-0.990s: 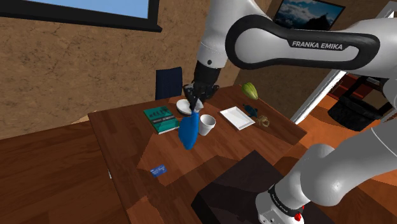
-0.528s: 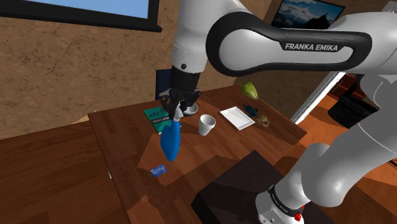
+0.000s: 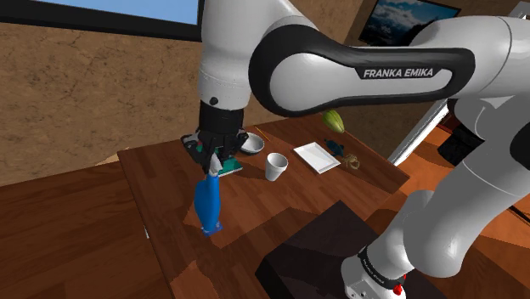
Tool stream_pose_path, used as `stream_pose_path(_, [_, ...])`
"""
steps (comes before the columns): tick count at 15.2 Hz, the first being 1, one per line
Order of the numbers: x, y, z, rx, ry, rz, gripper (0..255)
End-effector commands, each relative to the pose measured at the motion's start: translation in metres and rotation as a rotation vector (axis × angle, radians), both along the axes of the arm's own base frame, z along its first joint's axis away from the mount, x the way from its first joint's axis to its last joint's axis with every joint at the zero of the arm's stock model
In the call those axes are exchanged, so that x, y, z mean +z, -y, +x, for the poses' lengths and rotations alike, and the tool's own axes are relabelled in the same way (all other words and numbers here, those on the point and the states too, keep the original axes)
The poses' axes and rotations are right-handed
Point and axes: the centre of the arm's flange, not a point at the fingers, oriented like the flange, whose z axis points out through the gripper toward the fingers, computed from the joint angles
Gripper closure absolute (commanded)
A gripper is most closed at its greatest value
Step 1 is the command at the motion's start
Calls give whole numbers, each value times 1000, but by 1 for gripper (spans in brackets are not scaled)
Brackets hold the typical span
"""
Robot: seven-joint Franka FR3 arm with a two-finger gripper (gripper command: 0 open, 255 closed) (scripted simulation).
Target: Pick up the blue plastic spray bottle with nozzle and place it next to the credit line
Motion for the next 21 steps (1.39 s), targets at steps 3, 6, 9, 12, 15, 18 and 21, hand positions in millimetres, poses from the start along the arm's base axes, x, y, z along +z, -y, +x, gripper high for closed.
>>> stream_pose_path(3, [-21, -1, 0, 0, 0, 0, 255])
stream_pose_path(6, [-37, -1, 0, 0, 0, 0, 255])
stream_pose_path(9, [-53, -1, 0, 0, 0, 0, 255])
stream_pose_path(12, [-69, -1, 0, 0, 0, 0, 255])
stream_pose_path(15, [-84, -1, 0, 0, 0, 0, 255])
stream_pose_path(18, [-100, -1, 0, 0, 0, 0, 255])
stream_pose_path(21, [-116, -1, 0, 0, 0, 0, 255])
